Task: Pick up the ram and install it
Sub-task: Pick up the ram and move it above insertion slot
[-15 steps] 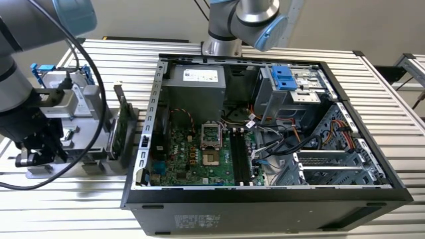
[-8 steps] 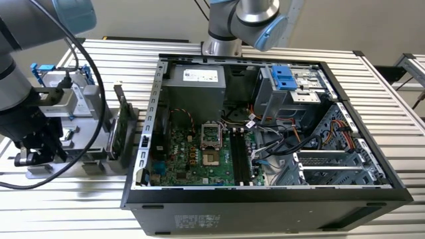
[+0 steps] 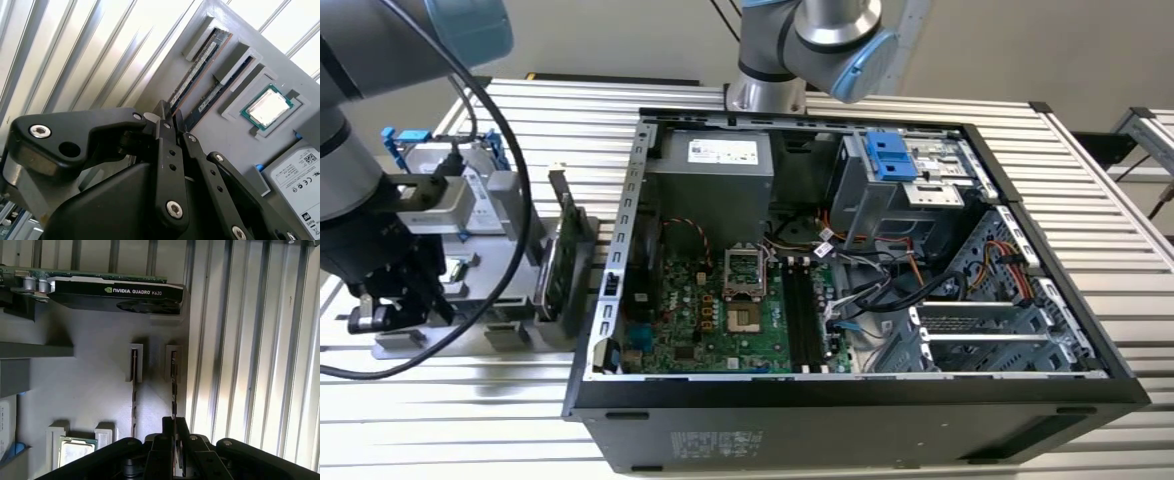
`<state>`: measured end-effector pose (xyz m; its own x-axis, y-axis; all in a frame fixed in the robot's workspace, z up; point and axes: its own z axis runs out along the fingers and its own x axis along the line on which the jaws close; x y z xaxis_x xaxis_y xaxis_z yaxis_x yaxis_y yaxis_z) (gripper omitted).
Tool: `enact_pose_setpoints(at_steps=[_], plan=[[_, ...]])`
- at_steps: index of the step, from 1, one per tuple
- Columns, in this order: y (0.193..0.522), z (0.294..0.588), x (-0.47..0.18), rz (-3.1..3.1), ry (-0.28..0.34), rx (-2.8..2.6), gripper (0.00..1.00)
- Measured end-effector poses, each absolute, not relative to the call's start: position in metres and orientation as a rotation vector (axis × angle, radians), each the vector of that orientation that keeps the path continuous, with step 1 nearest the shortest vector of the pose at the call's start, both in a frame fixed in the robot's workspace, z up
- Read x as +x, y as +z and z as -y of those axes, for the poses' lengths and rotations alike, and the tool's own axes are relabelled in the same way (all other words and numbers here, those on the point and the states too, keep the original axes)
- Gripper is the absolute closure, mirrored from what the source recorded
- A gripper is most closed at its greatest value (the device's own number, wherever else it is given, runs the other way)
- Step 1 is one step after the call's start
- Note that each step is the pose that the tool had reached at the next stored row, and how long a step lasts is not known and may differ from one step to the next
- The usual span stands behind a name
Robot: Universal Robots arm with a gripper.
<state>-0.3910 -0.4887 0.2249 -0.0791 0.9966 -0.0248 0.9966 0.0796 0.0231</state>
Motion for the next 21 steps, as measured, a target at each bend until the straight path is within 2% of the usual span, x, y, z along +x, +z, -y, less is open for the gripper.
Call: enact_pose_setpoints(at_steps=[21], plan=[[0.2334, 0.4887, -0.3910, -2.278, 0.000, 2.114, 1.00]])
